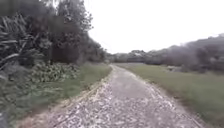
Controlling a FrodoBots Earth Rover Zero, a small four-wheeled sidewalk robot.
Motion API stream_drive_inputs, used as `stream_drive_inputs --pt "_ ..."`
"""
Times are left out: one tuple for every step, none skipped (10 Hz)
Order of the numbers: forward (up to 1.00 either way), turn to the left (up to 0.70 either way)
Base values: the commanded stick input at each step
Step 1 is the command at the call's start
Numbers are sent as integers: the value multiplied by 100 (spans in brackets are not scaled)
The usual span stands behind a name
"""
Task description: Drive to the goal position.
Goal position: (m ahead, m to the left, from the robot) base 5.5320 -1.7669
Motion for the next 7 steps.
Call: stream_drive_inputs --pt "100 -6" --pt "100 -9" --pt "100 -12" --pt "100 -15" --pt "100 -18" --pt "100 -22" --pt "100 -25"
